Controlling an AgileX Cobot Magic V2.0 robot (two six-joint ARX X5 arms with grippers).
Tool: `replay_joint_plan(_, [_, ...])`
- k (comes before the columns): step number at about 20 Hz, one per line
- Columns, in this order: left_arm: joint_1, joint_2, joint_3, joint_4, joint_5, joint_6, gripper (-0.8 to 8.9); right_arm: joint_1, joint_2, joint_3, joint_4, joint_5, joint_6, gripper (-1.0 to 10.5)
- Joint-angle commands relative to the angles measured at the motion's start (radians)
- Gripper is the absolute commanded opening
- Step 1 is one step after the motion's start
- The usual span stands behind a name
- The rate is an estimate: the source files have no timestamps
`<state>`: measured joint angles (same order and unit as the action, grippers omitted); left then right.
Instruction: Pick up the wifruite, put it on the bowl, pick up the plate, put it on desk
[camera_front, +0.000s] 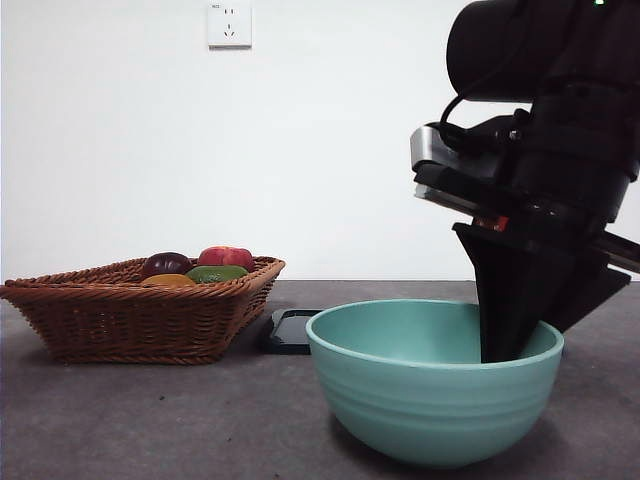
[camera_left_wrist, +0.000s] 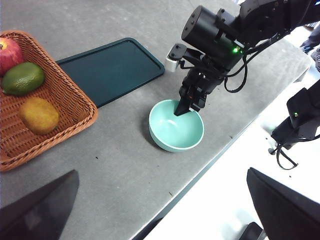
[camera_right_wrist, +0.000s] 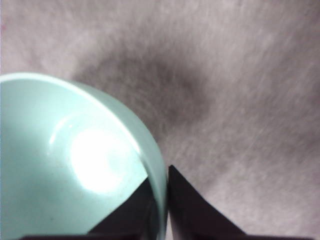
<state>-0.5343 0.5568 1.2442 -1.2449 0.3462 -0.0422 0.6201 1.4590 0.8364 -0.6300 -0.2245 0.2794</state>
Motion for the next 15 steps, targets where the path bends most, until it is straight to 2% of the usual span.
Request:
replay_joint_plan(1, [-0.006, 0.004, 0.011, 0.011, 0.003, 0.008, 5.66, 0.007, 0.013, 0.001, 0.018, -0.011, 0.026, 0.1])
replay_joint_plan(4, [-0.006, 0.004, 0.011, 0.011, 0.003, 0.008, 5.66, 0.007, 0.013, 0.001, 0.024, -0.01, 0.035, 0.2])
replay_joint_plan(5, [-0.006, 0.004, 0.011, 0.011, 0.003, 0.008, 5.66, 0.007, 0.013, 0.001, 0.024, -0.01, 0.035, 0.6])
replay_joint_plan(8, [-0.006, 0.004, 0.011, 0.011, 0.003, 0.008, 5.66, 0.006, 0.01, 0.002, 0.024, -0.009, 0.034, 3.0])
replay_joint_plan(9, [-0.006, 0.004, 0.011, 0.011, 0.003, 0.008, 5.66, 0.005, 0.003, 0.006, 0.023, -0.009, 0.034, 3.4])
replay_joint_plan(13, [-0.006, 0.004, 0.011, 0.011, 0.003, 0.008, 5.66, -0.004, -0.096, 0.051, -0.021, -0.003, 0.035, 4.0])
replay_joint_plan(15, [-0.006, 0.004, 0.011, 0.011, 0.003, 0.008, 5.66, -0.003, -0.182, 0.09, -0.087, 0.027, 0.035, 4.9])
